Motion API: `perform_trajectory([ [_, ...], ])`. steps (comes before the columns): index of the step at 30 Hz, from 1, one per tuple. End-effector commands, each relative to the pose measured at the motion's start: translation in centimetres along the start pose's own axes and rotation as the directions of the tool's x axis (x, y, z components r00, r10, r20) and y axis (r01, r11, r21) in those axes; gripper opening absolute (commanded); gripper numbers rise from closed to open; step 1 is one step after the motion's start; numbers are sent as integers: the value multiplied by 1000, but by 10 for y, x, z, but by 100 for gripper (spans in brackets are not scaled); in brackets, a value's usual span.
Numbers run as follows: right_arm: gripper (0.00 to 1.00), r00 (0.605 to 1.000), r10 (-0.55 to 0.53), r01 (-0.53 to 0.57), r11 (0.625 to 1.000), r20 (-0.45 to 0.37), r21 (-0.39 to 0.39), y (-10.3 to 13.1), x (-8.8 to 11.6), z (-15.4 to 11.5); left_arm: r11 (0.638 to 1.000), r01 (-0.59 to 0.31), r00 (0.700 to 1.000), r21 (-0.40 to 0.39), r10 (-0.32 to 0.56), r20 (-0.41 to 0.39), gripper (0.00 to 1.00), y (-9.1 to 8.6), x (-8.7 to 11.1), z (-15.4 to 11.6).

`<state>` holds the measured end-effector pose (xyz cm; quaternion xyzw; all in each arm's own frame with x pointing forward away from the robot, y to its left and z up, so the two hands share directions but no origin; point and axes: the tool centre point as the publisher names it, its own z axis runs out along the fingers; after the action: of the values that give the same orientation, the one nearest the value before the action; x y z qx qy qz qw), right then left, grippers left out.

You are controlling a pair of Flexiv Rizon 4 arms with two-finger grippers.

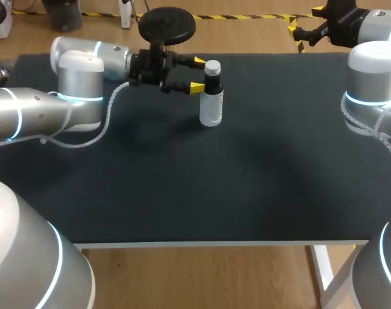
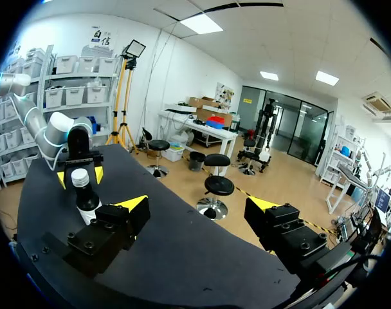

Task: Unscrew the bottle cap

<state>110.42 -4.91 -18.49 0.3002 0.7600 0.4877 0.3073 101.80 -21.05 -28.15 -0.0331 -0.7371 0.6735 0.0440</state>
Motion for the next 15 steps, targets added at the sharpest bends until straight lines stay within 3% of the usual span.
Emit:
perform_trajectory([
  [1, 100, 1000, 0, 0, 1000, -1, 0, 0, -1, 0, 1000, 0, 1000, -1, 0, -15, 100, 2, -5, 8],
  [15, 100, 1000, 0, 0, 1000, -1, 0, 0, -1, 0, 1000, 17, 999, -1, -17, -42, 100, 3, -1, 22],
])
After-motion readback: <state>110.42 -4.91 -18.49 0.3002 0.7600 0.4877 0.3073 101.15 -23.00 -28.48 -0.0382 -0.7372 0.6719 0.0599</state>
